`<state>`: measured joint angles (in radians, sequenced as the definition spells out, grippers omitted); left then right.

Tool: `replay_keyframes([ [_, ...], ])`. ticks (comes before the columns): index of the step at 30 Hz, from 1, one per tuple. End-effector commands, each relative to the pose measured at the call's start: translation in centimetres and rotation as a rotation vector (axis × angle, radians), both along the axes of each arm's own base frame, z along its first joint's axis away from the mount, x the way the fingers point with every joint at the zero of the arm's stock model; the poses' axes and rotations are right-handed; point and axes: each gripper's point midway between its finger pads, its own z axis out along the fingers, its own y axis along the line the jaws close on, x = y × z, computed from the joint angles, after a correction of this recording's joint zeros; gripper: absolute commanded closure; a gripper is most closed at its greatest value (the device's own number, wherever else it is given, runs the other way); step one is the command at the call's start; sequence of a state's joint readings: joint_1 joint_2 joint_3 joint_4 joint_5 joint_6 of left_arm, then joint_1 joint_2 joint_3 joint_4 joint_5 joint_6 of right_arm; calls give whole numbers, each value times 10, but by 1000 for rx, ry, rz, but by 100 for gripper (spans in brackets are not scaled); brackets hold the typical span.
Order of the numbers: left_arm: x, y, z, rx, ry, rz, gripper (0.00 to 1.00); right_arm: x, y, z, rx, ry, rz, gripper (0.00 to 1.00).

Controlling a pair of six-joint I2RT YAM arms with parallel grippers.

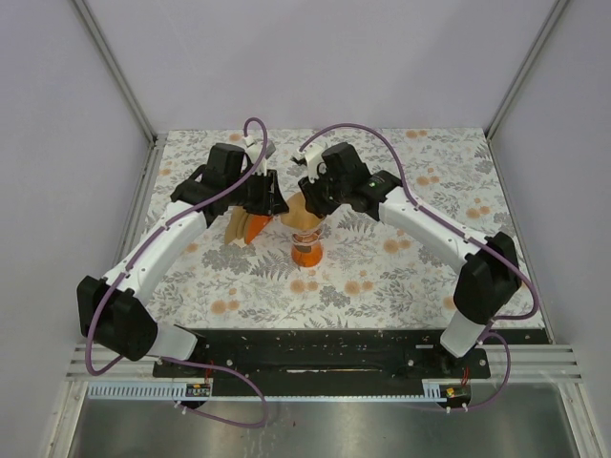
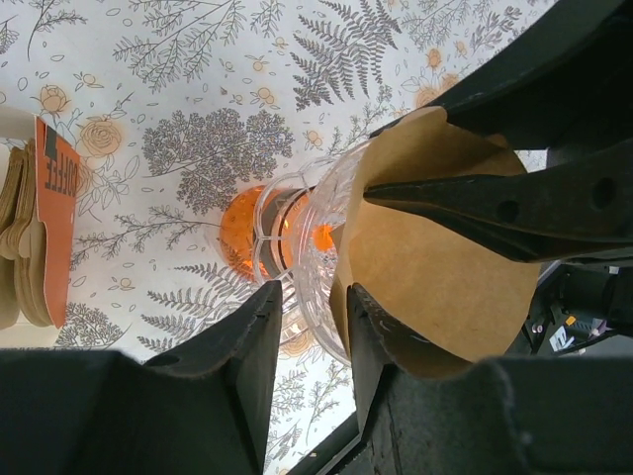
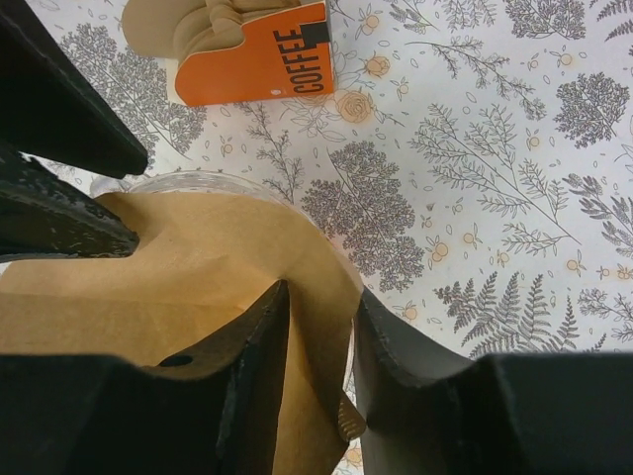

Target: Place the coffee filter in the dripper

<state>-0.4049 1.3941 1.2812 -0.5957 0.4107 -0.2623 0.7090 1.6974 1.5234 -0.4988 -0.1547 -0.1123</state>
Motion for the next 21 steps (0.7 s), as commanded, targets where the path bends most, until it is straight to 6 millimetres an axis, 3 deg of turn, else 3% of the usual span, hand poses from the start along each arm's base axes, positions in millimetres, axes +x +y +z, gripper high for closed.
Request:
replay_keyframes([
  [1, 6, -4, 24, -22, -75, -13, 62, 2, 2, -3, 8, 6, 29, 58],
  [10, 9, -2, 30, -16, -95, -8, 56, -1, 0, 8, 5, -11, 45, 25],
  [17, 10, -1, 37, -10, -114, -10, 53, -1, -3, 33, 29, -70, 49, 8],
  [21, 10, 0, 35, -3, -112, -7, 52, -1, -4, 41, 31, -90, 51, 4],
])
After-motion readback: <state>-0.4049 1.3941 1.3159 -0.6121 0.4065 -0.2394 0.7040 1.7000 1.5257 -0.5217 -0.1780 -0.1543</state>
